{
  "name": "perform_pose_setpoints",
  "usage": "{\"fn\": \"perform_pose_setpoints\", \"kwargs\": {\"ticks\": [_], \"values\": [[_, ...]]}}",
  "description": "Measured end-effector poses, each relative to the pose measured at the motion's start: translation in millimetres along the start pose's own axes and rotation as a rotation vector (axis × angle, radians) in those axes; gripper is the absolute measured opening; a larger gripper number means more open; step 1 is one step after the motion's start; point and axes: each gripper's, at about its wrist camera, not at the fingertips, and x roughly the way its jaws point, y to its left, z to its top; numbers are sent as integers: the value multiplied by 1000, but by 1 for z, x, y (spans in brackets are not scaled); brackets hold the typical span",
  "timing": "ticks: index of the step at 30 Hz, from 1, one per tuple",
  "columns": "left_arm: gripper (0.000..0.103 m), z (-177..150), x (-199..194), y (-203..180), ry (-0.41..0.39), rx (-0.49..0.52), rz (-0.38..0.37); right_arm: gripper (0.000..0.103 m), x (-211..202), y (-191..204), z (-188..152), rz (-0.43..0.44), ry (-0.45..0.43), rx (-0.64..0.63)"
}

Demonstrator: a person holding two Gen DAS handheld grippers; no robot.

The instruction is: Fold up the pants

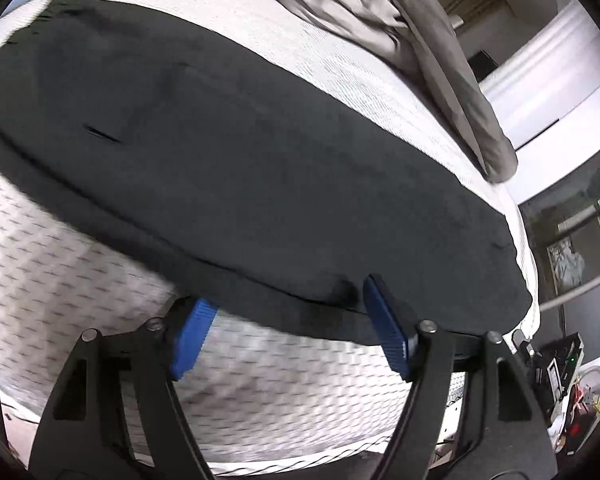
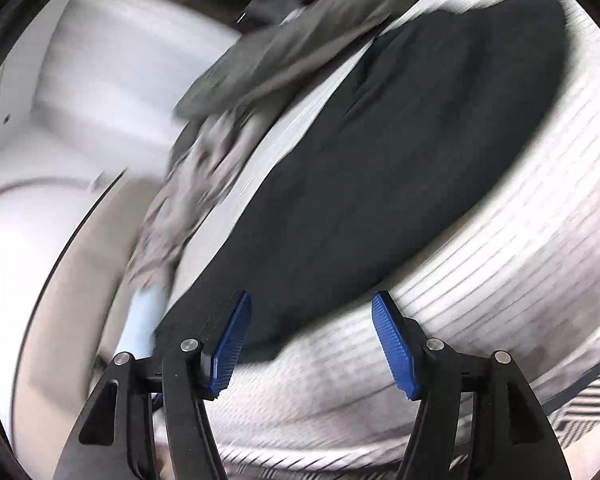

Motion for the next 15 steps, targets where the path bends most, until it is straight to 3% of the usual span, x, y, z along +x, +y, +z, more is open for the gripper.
{"fn": "perform_pose_setpoints", "kwargs": {"ticks": [3, 5, 6, 7, 8, 10, 11, 15], "values": [[69, -4, 15, -19, -6, -20, -28, 66, 31, 13, -9, 26, 32, 13], [67, -1, 26, -31, -23, -23, -15, 66, 46, 13, -5, 45, -5, 61], [61, 0, 30, -35, -40, -32, 18, 65, 49, 13, -5, 28, -40, 86], [41, 1, 33, -37, -63, -39, 36, 58, 53, 16, -4, 16, -73, 93], [21, 1, 34, -38, -78, -46, 67, 38, 53, 19, -4, -11, -126, 71], [14, 1, 35, -33, -92, -53, 53, 13, 51, 13, -2, -62, -155, 63], [13, 1, 34, -29, -90, -53, 27, 7, 52, 7, -2, -43, -151, 80], [14, -3, 26, -12, -85, -39, -34, 4, 48, 3, -3, -87, -175, 28]]}}
